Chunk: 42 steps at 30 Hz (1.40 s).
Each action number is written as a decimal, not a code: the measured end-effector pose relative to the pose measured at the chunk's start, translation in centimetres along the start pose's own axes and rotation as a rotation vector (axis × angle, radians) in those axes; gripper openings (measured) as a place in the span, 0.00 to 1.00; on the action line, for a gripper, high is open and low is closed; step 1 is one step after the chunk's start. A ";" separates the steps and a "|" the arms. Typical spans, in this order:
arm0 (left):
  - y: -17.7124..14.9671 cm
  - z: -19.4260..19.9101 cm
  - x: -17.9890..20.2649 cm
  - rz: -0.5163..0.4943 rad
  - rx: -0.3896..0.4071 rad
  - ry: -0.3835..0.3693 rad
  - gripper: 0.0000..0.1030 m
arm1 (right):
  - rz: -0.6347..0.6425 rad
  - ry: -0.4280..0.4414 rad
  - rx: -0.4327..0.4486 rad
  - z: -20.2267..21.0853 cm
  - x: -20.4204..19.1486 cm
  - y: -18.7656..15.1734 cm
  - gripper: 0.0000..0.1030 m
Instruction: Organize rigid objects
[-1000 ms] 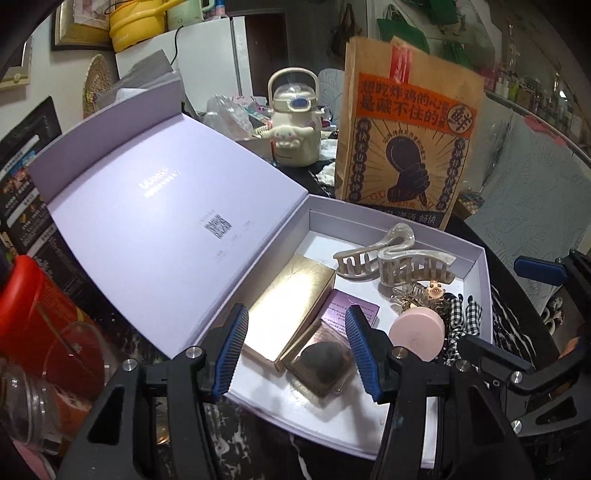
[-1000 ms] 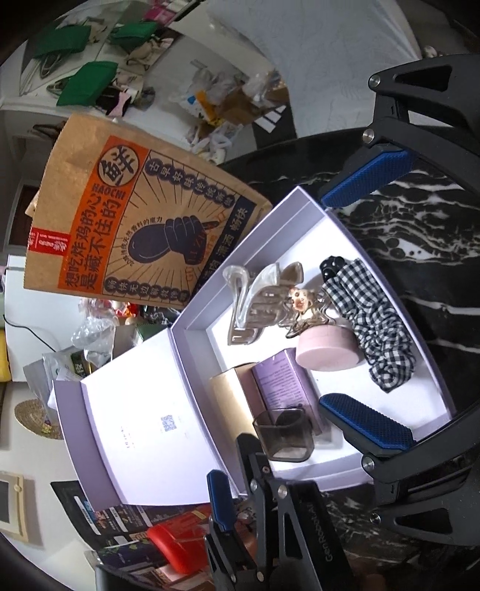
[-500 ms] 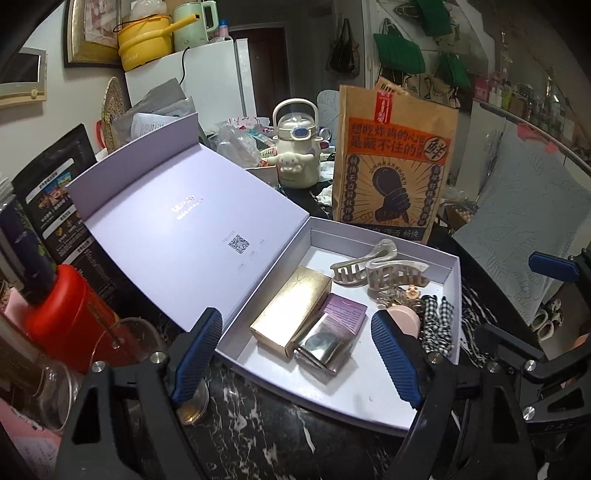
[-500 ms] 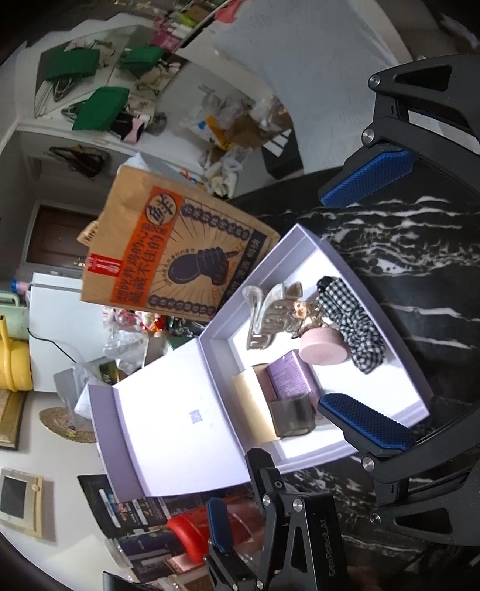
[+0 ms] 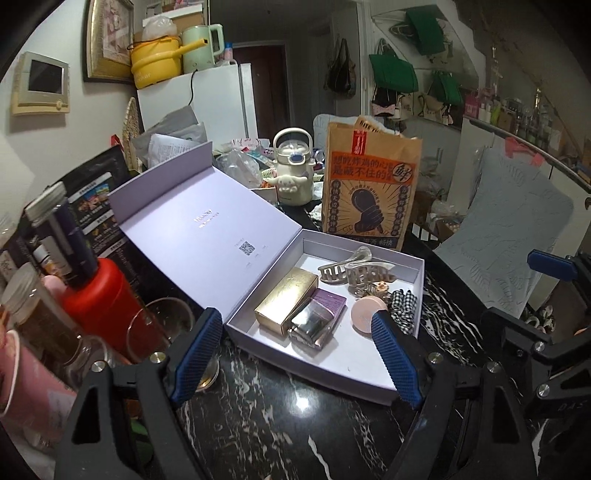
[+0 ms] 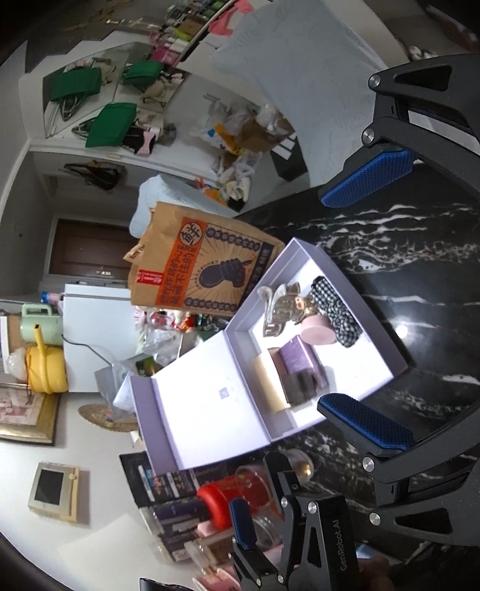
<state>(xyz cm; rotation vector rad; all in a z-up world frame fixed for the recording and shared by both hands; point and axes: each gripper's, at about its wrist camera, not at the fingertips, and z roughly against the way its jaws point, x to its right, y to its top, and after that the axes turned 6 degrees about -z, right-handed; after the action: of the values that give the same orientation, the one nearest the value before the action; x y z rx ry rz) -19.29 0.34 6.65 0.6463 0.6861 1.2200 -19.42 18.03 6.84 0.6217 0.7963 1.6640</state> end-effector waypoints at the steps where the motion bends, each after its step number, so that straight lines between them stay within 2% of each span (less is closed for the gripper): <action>1: -0.1 0.5 0.0 -0.001 0.005 0.003 0.81 | -0.001 0.000 0.003 0.5 -0.1 -0.2 0.99; 9: -1.9 3.7 0.2 0.004 0.005 0.033 0.81 | -0.006 -0.030 0.032 3.8 -0.9 -2.1 0.99; 19: -4.6 5.2 0.9 0.004 -0.023 0.039 0.81 | -0.032 -0.069 0.015 5.9 -1.5 -5.1 0.99; 31: -6.7 6.3 2.2 0.010 -0.039 0.005 0.81 | -0.044 -0.041 -0.018 6.9 -1.4 -7.9 0.99; 35: -7.0 6.1 2.3 0.015 -0.054 -0.024 0.81 | -0.034 -0.041 -0.029 6.7 -1.6 -8.3 0.99; 42: -7.0 5.7 2.4 0.014 -0.063 -0.022 0.81 | -0.030 -0.044 -0.036 6.4 -1.6 -8.4 0.99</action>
<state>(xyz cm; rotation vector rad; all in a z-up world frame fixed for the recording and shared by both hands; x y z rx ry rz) -10.13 0.68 4.68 0.6126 0.6233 1.2407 -9.05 18.82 4.42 0.6165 0.7385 1.6288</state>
